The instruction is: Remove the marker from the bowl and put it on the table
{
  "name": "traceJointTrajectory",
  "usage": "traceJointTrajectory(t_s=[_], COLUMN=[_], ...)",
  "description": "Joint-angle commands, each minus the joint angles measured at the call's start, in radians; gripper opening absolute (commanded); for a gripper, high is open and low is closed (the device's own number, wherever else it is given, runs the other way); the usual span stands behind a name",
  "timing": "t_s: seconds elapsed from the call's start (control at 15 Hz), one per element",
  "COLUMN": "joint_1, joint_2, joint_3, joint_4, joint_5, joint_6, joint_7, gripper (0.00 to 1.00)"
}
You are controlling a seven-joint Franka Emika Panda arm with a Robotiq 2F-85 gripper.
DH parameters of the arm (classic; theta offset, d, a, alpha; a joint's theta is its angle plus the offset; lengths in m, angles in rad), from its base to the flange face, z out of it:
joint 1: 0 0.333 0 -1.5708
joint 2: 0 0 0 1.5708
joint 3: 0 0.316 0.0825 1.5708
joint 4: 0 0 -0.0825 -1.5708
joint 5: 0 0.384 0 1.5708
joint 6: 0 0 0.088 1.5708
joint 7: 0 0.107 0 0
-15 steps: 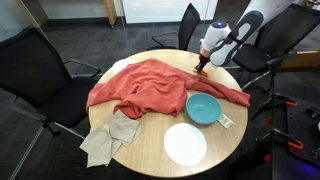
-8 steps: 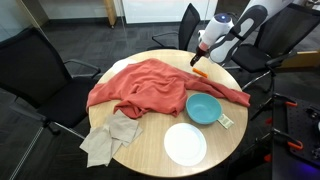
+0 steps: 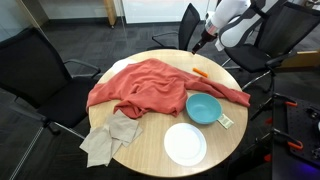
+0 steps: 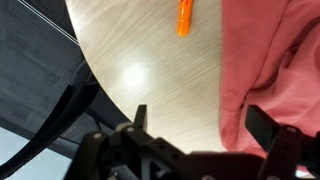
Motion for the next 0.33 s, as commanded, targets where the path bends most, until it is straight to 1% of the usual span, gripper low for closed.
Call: traceJointTrajectory(t_s=[0.0, 0.27], joint_1=[-0.003, -0.003], joint_2=[-0.024, -0.026], joint_3=[0.003, 0.003], joint_4=[-0.018, -0.024], joint_5=[0.005, 0.006], joint_6=[-0.002, -0.003], joint_7=[-0.008, -0.008], gripper=[1.0, 1.0])
